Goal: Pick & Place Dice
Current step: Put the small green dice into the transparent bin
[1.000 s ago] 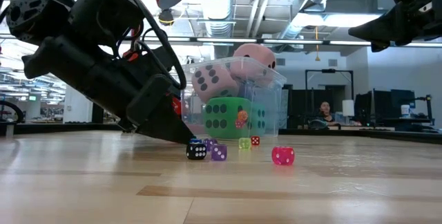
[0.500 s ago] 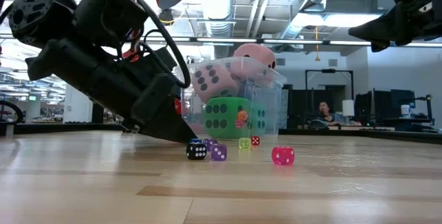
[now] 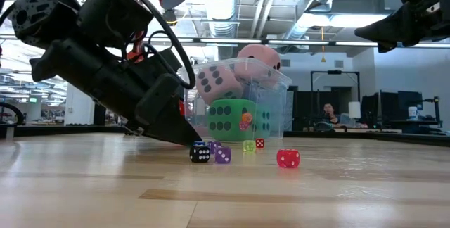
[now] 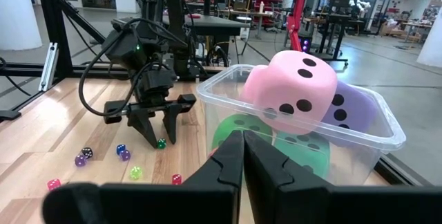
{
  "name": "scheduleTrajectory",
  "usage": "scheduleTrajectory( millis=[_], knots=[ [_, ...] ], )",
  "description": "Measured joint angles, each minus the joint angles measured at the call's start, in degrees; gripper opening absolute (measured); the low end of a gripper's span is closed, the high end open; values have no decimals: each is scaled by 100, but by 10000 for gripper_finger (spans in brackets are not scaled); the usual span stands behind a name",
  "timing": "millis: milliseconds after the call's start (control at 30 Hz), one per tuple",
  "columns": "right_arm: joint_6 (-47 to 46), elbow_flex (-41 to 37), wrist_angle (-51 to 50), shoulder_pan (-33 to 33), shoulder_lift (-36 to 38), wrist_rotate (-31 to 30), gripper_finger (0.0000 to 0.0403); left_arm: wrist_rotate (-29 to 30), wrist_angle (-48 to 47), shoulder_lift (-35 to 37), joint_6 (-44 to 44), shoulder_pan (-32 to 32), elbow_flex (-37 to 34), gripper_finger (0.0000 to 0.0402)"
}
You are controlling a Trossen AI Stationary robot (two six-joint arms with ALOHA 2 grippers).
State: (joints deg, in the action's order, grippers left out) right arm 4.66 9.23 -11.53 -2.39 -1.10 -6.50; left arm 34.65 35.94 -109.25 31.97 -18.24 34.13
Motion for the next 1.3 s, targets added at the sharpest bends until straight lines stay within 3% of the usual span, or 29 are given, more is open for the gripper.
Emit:
scheduleTrajectory(
  millis=[733, 1300],
  knots=[
    [-11, 0, -2, 0, 0, 0, 8, -10, -34, 0, 0, 7, 0, 64],
    [-13, 0, 0, 0, 0, 0, 8, -39, -44, 0, -4, 4, 4, 62]
  ],
)
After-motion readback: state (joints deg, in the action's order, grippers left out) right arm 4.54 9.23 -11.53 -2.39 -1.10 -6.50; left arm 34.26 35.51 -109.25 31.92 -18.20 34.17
